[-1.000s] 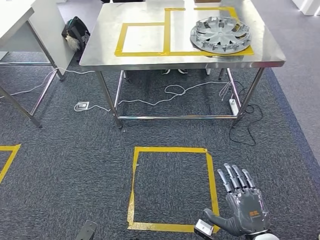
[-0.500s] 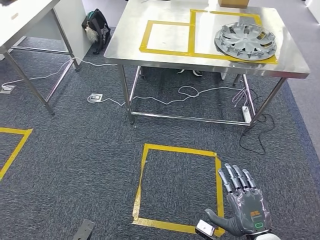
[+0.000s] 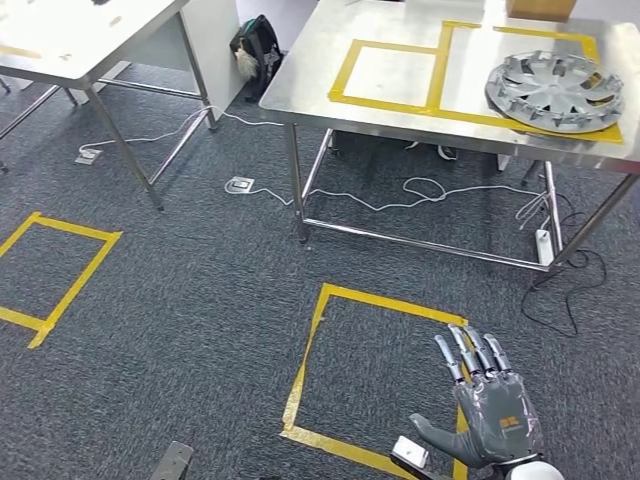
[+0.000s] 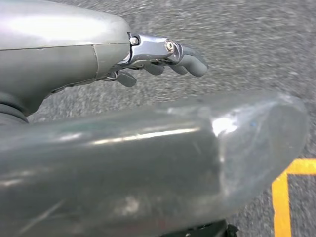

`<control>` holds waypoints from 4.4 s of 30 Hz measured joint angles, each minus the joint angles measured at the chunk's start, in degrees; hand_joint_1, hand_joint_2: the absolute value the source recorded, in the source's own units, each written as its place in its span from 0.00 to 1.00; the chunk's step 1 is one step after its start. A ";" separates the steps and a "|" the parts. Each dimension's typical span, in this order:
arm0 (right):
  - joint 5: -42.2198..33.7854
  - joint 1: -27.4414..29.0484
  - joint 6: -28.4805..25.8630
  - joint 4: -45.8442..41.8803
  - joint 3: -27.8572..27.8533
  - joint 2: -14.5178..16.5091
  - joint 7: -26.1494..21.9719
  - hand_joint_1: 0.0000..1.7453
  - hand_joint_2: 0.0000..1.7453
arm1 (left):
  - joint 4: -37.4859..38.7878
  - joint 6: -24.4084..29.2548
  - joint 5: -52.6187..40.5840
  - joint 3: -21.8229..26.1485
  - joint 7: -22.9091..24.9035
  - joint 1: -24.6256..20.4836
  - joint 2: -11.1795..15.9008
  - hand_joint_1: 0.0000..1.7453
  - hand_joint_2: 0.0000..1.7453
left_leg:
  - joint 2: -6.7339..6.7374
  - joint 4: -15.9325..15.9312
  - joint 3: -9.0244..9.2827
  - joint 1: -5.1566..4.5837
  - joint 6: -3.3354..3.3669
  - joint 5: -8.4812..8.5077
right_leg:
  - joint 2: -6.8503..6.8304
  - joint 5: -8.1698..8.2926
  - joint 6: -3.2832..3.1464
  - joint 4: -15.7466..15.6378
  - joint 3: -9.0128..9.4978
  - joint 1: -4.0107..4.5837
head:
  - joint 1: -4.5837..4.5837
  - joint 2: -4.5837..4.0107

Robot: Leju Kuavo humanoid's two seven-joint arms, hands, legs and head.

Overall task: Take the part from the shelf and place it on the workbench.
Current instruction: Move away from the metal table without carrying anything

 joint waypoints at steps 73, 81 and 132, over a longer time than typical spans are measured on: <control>-36.06 9.57 -0.93 51.35 -73.16 60.69 -33.16 0.00 0.00 | -0.44 5.29 6.92 5.12 -3.78 4.09 -3.54 0.00 0.00 | 0.17 -15.16 8.77 -0.19 2.97 4.26 | 2.31 -8.60 1.85 12.16 -3.84 0.94 | 0.29 0.01; -35.62 9.60 -0.09 52.40 -74.27 60.81 -33.02 0.00 0.00 | -0.44 5.38 6.34 6.12 -3.69 4.20 -3.52 0.00 0.00 | -6.22 -14.72 8.57 -0.11 1.87 4.29 | 8.27 -1.72 1.82 1.73 -0.43 -0.06 | 0.36 0.00; -38.50 12.21 -0.25 46.73 -72.05 61.09 -29.75 0.00 0.00 | -1.03 4.46 4.38 7.98 -3.80 4.59 -3.66 0.00 0.00 | 1.50 -15.33 9.38 -0.19 2.36 3.95 | -0.10 -4.79 1.56 4.11 -0.28 1.01 | 0.37 0.00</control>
